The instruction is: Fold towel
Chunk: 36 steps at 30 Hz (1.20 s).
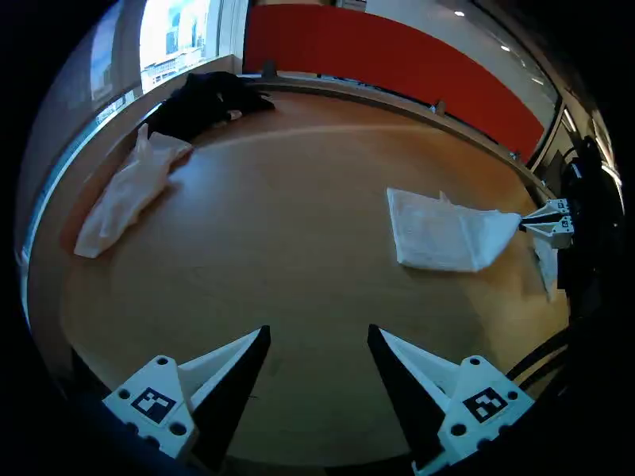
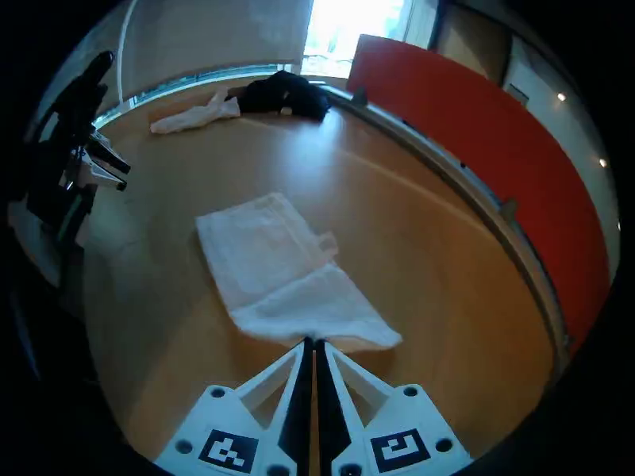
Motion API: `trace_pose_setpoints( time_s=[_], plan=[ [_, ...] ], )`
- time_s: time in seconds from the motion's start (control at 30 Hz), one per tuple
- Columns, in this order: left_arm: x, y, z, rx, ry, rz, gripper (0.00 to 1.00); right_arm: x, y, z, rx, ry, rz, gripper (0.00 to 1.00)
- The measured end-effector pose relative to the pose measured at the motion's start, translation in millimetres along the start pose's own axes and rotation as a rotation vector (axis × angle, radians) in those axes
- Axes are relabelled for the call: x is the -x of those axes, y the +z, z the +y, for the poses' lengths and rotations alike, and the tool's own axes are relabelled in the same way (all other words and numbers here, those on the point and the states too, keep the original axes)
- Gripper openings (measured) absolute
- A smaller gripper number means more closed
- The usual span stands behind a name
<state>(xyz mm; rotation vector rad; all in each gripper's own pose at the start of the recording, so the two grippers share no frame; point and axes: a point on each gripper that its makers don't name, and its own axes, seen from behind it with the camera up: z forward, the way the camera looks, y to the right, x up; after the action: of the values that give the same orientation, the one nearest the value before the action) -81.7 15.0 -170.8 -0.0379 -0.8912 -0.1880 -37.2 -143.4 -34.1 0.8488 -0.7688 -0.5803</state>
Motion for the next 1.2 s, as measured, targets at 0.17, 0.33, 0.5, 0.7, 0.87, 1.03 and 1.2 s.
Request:
trace_pose_setpoints(
  time_s=[0.17, 0.33, 0.5, 0.7, 0.87, 1.03, 1.2],
  plan=[
    [-1.6, -4.3, -2.1, 0.006, -0.008, 0.01, 0.91, -25.7, 2.3, -1.4, -0.006, -0.032, 0.023, 0.03],
    [-1.2, -7.1, -3.9, 0.009, -0.012, 0.013, 0.91, -36.6, 6.2, -5.5, -0.015, -0.052, 0.027, 0.03],
    [-1.7, -11.2, -6.2, 0.011, -0.019, 0.02, 0.91, -50.8, 12.4, -13.0, -0.034, -0.078, 0.034, 0.03],
    [-4.6, -18.9, -10.1, 0.01, -0.034, 0.036, 0.91, -78.3, 30.9, -30.0, -0.076, -0.126, 0.049, 0.03],
    [-6.6, -28.8, -12.0, 0.01, -0.049, 0.053, 0.91, -97.2, 56.6, -56.9, -0.132, -0.167, 0.051, 0.02],
    [-6.7, -38.2, -15.4, -0.001, -0.062, 0.069, 0.91, -106.6, 86.5, -91.0, -0.198, -0.197, 0.043, 0.02],
    [-3.2, -44.5, -17.4, -0.007, -0.079, 0.075, 0.91, -101.8, 115.0, -122.3, -0.259, -0.217, 0.015, 0.03]
  ],
)
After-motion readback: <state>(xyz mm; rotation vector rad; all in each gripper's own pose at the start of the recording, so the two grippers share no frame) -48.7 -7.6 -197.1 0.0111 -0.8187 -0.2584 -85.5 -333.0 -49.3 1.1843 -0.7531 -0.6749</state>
